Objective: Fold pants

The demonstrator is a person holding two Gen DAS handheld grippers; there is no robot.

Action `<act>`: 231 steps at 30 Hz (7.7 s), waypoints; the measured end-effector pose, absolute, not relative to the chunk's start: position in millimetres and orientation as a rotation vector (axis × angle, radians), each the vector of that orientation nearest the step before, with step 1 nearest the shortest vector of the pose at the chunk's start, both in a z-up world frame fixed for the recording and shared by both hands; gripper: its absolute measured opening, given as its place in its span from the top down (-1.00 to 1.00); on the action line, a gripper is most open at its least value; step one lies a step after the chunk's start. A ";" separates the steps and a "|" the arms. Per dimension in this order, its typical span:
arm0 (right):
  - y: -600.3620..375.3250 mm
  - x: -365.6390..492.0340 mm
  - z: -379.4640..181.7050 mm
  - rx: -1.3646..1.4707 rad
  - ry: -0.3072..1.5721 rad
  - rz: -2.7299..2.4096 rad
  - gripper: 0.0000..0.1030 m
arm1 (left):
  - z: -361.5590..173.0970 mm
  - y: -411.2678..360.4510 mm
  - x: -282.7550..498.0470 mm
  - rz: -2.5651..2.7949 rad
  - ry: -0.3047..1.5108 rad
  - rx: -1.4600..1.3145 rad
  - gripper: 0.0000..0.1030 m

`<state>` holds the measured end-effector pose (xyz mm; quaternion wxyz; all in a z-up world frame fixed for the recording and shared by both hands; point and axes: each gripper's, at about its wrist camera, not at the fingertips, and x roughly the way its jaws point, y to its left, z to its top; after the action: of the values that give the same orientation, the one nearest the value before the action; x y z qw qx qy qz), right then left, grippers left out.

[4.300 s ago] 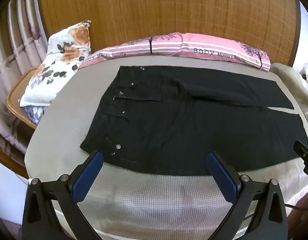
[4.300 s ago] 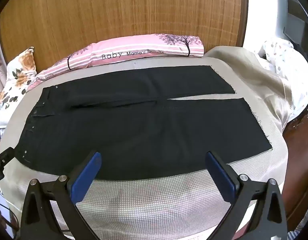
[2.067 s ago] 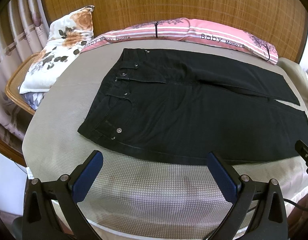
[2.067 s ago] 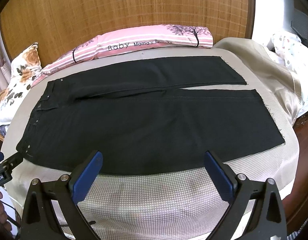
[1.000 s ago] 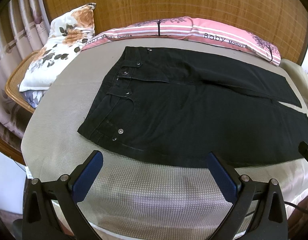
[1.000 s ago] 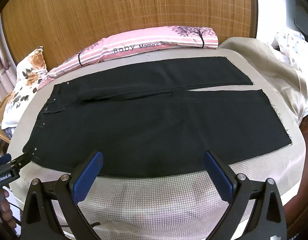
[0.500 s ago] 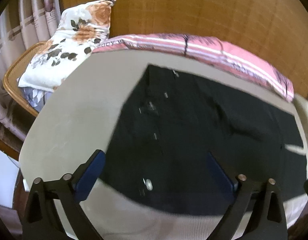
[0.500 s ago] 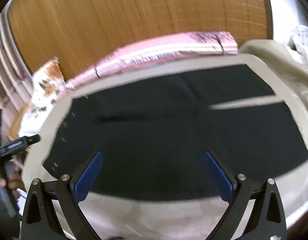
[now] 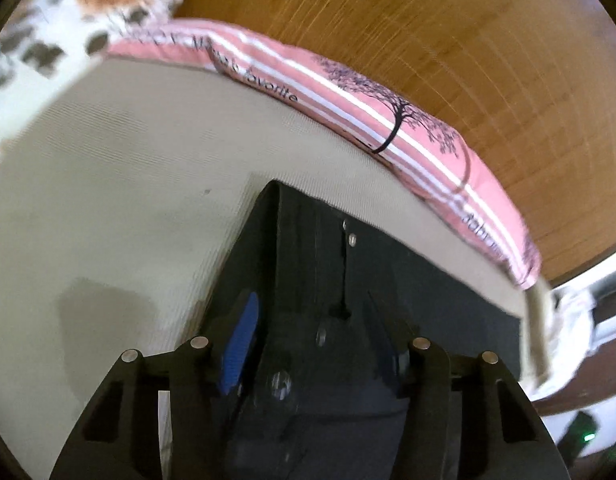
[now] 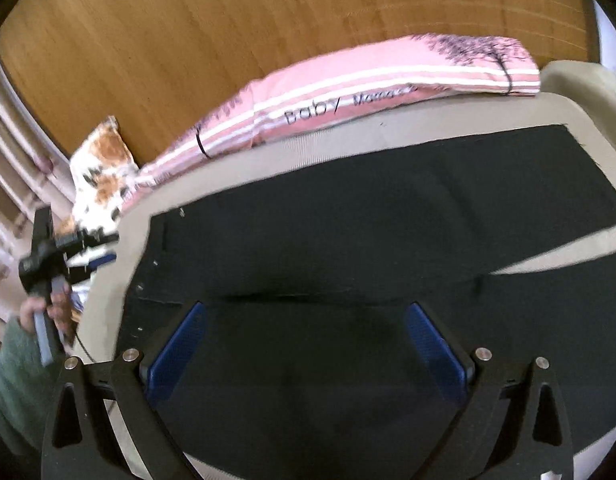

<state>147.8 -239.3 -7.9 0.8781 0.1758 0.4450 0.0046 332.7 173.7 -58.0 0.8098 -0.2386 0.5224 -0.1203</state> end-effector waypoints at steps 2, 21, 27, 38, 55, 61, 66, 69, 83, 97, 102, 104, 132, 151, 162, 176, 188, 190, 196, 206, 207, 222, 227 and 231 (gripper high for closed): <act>-234.7 161.1 -16.0 0.358 0.951 0.014 -0.94 | -71.7 177.4 353.3 -0.279 1.140 -0.540 -0.05; -223.1 228.3 -53.0 0.339 1.016 0.043 -0.94 | -115.3 161.4 412.6 -0.453 1.229 -0.591 0.55; -225.5 232.4 -62.2 0.344 1.027 0.043 -0.94 | -124.9 153.6 429.4 -0.468 1.253 -0.571 0.55; -243.4 246.3 -68.1 0.335 1.019 0.057 -0.94 | -136.7 142.6 434.5 -0.515 1.252 -0.619 0.86; -282.0 318.3 -59.1 0.126 1.013 0.229 -0.94 | -133.7 131.3 434.5 -0.476 1.219 -0.565 0.87; -304.3 371.1 -62.1 0.113 1.080 0.381 -0.87 | -96.8 124.9 411.4 -0.568 1.068 -0.561 0.89; -313.3 411.9 -67.6 0.122 1.152 0.555 -0.85 | -70.1 130.8 385.5 -0.675 0.902 -0.612 0.89; -309.4 429.0 -73.1 0.105 1.205 0.685 -0.80 | -61.9 135.0 378.1 -0.730 0.848 -0.656 0.89; -284.9 446.6 -103.8 0.029 1.328 1.027 -0.20 | -47.2 140.6 371.1 -0.731 0.797 -0.657 0.89; -330.5 403.3 -94.7 -0.114 1.313 0.736 0.73 | -75.5 137.2 391.4 -0.568 0.863 -0.542 0.88; -315.9 367.2 -74.5 -0.233 1.181 0.490 0.80 | -71.7 121.6 388.4 -0.496 0.846 -0.395 0.88; -309.9 351.1 -65.0 -0.280 1.131 0.383 0.82 | -64.0 115.1 381.5 -0.486 0.825 -0.318 0.88; -266.2 79.5 -75.4 -0.146 1.095 0.038 0.88 | -82.6 120.1 154.8 -0.673 1.034 0.140 0.74; -276.0 30.4 -54.4 0.065 1.007 -0.029 0.29 | -55.2 173.5 98.6 -0.346 1.204 -0.005 -0.41; -305.1 14.7 -77.3 0.561 1.002 0.076 0.26 | -76.9 184.5 83.9 -0.354 1.240 -0.687 -0.38; -332.6 32.0 -118.4 0.923 0.928 0.051 0.25 | -73.9 183.2 99.2 -0.264 1.110 -0.734 0.64; -378.2 64.5 -118.9 0.980 0.809 -0.075 0.58 | -70.3 188.7 115.1 -0.230 1.123 -0.720 0.66; -382.5 67.2 -116.2 0.956 0.820 -0.086 0.71 | -70.5 186.1 117.7 -0.225 1.139 -0.681 0.66; -365.2 50.6 -77.2 0.742 0.819 -0.128 0.86 | -58.2 177.6 126.0 -0.230 1.153 -0.515 0.67; -336.3 2.5 -101.0 0.630 0.992 -0.175 0.86 | -59.9 156.4 128.3 -0.245 1.146 -0.114 0.67; -335.9 2.3 -108.7 0.641 1.014 -0.184 0.87 | -64.9 155.9 126.8 -0.234 1.158 -0.098 0.67; -358.4 -12.7 -97.0 0.835 0.977 -0.096 -0.05 | -66.0 138.3 114.8 -0.153 1.134 0.068 0.46; -389.8 -46.1 -81.1 0.901 0.923 -0.122 -0.06 | -34.0 139.0 92.8 -0.144 1.098 0.108 0.28; -421.8 -73.2 -71.0 0.918 0.865 -0.152 -0.05 | -12.8 127.5 74.2 -0.133 1.020 0.185 0.28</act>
<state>-73.2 -421.8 -71.0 0.8048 0.4289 0.4041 -0.0712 74.2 127.5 -12.8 0.8665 0.0886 0.4872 -0.0637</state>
